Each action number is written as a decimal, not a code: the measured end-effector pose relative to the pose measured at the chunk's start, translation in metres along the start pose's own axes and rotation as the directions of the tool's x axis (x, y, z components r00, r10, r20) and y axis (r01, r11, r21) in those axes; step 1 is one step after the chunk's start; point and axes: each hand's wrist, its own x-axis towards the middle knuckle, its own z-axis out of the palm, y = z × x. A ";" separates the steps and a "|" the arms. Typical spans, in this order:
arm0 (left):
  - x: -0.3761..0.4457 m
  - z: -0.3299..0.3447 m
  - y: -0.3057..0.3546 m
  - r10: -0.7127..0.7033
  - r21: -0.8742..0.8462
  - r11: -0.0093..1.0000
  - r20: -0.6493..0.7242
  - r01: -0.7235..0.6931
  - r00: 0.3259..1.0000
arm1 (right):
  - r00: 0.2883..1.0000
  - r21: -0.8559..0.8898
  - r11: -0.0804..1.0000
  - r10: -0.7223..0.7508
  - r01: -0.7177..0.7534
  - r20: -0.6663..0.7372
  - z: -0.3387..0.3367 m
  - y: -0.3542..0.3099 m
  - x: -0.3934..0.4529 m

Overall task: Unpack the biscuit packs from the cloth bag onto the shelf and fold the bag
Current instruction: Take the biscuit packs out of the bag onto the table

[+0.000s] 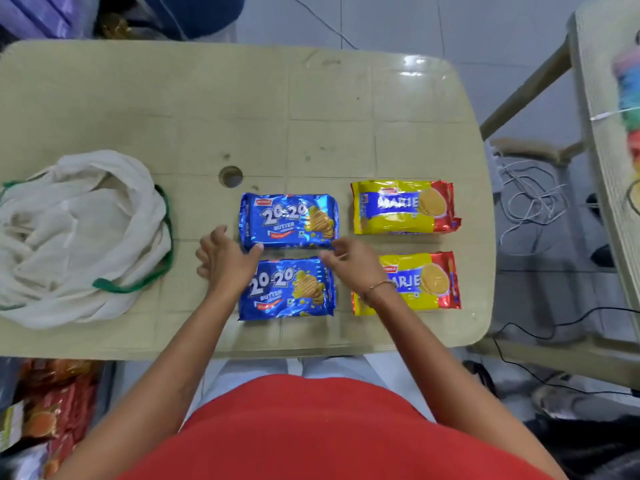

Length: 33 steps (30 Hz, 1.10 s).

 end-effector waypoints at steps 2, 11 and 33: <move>-0.002 0.001 -0.026 -0.189 0.069 0.981 0.163 0.180 0.968 | 0.988 -0.169 0.984 0.071 -0.047 0.139 0.027 -0.003 -0.004; -0.014 0.001 -0.066 -0.011 -0.330 0.926 0.463 0.184 0.886 | 0.929 -0.011 0.955 0.292 -0.298 0.226 0.059 0.012 0.001; 0.067 -0.013 0.007 0.153 -0.519 0.854 0.294 0.023 0.944 | 0.984 0.221 0.960 0.176 -0.174 0.007 -0.011 -0.017 0.079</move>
